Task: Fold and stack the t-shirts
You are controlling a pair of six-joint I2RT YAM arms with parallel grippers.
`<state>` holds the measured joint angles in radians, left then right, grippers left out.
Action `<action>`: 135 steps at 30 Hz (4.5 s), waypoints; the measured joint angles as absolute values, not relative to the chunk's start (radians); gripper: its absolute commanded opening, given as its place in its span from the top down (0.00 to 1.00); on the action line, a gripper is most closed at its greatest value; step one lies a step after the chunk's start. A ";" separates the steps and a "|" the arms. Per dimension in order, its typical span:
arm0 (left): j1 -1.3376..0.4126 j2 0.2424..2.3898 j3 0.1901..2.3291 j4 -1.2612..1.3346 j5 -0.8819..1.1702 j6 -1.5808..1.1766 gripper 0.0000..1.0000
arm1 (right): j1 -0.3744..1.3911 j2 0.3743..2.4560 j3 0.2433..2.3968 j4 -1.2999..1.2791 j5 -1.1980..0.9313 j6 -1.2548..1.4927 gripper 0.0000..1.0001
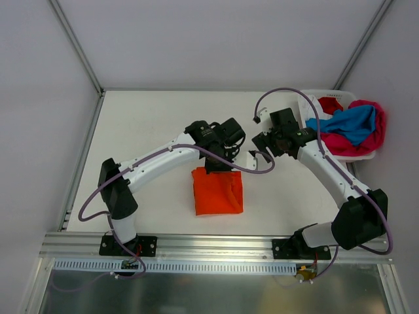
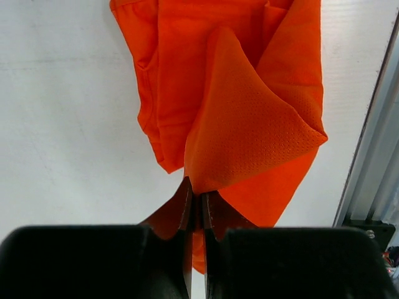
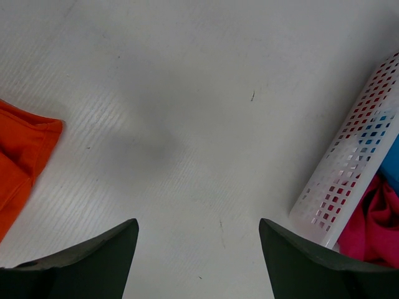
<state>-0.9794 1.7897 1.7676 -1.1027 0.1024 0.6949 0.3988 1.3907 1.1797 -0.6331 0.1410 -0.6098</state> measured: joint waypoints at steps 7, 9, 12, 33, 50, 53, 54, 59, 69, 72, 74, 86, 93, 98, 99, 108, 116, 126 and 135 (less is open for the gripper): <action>-0.940 1.831 1.768 -1.019 0.102 0.706 1.00 | 0.399 1.390 1.180 -0.633 0.141 -0.610 0.17; -0.925 1.859 1.768 -0.999 0.102 0.710 1.00 | 0.399 1.390 1.180 -0.633 0.140 -0.610 0.17; -0.902 1.911 1.768 -0.969 0.103 0.717 1.00 | 0.399 1.390 1.179 -0.633 0.138 -0.610 0.17; -0.829 2.016 1.751 -0.836 0.077 0.764 0.01 | 0.381 1.389 1.164 -0.612 0.157 -0.596 0.17; -0.871 1.471 0.999 -0.058 -0.193 0.884 0.01 | 0.391 1.374 1.161 -0.614 0.137 -0.603 0.17; -0.994 1.417 0.691 0.382 -0.303 1.079 0.01 | 0.392 1.374 1.161 -0.613 0.137 -0.603 0.17; -1.027 1.441 0.607 0.515 -0.327 1.156 0.01 | 0.392 1.374 1.161 -0.614 0.137 -0.603 0.17; -1.080 1.725 0.419 1.050 -0.412 1.474 0.01 | 0.392 1.374 1.161 -0.614 0.138 -0.603 0.17; -1.079 1.951 0.355 1.518 -0.449 1.614 0.01 | 0.392 1.374 1.161 -0.614 0.138 -0.603 0.17; -1.079 1.924 0.356 1.504 -0.450 1.604 0.01 | 0.392 1.374 1.161 -0.614 0.138 -0.603 0.17; -1.078 1.862 0.363 1.411 -0.456 1.581 0.01 | 0.392 1.374 1.161 -0.614 0.138 -0.603 0.17; -1.078 1.691 0.645 1.261 -0.480 1.483 0.01 | 0.392 1.374 1.161 -0.614 0.138 -0.603 0.17; -1.079 1.836 0.644 1.159 -0.426 1.381 0.01 | 0.392 1.374 1.161 -0.614 0.138 -0.603 0.17; -1.082 1.864 0.607 1.076 -0.366 1.310 0.01 | 0.392 1.374 1.161 -0.614 0.138 -0.603 0.17; -1.084 1.864 0.608 1.074 -0.363 1.296 0.01 | 0.391 1.374 1.161 -0.614 0.138 -0.603 0.17; -1.091 1.864 0.632 1.078 -0.353 1.267 0.01 | 0.390 1.374 1.161 -0.614 0.138 -0.603 0.17; -1.114 1.864 0.656 1.230 -0.356 1.301 0.01 | 0.389 1.374 1.161 -0.614 0.138 -0.603 0.17; -1.134 1.900 0.700 1.193 -0.276 1.243 0.01 | 0.387 1.374 1.161 -0.614 0.139 -0.603 0.17; -1.200 1.973 0.713 1.137 -0.234 1.165 0.01 | 0.380 1.374 1.161 -0.614 0.139 -0.604 0.17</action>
